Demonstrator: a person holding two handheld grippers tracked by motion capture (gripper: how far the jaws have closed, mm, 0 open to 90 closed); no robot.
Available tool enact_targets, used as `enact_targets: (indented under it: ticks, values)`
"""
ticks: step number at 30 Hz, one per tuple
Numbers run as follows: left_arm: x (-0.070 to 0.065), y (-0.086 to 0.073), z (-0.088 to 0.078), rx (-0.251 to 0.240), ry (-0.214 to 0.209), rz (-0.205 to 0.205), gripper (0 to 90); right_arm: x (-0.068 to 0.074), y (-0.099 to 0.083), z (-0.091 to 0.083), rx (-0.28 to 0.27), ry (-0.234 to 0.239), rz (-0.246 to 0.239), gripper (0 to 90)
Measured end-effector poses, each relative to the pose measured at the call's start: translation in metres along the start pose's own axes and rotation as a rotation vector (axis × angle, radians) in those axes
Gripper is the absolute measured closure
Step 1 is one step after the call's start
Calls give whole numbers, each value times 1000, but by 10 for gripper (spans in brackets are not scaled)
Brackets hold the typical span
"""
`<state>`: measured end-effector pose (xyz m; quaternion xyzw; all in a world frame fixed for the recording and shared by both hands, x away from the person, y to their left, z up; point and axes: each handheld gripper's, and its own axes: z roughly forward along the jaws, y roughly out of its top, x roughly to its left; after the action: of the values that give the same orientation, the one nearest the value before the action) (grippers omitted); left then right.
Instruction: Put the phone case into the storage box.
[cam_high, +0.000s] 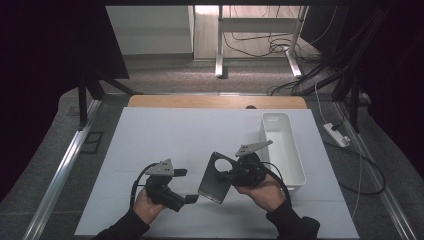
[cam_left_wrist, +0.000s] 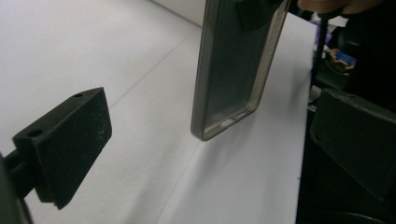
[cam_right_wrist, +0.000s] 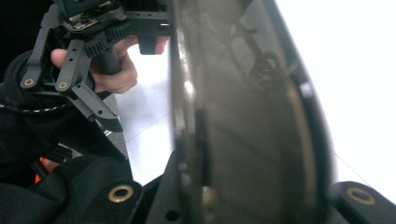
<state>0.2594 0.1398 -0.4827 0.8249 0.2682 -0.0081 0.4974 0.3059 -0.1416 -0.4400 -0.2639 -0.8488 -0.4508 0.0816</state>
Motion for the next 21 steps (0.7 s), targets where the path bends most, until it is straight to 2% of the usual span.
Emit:
enact_targets:
  ticks: [2,4,7,17,21]
  values:
    - [-1,1,1,2,-11,5,0,2,1,1,8,8,-13,849]
    - [-3,2,4,12,-5,18,0,4,1,2,7,23,-24,850]
    - [-4,3,7,28,-24,30,0,6,2,3,7,51,-44,850]
    - [-8,5,17,64,-63,51,0,14,3,9,24,89,-86,851]
    - [-10,6,20,83,-57,64,16,15,3,10,28,103,-90,851]
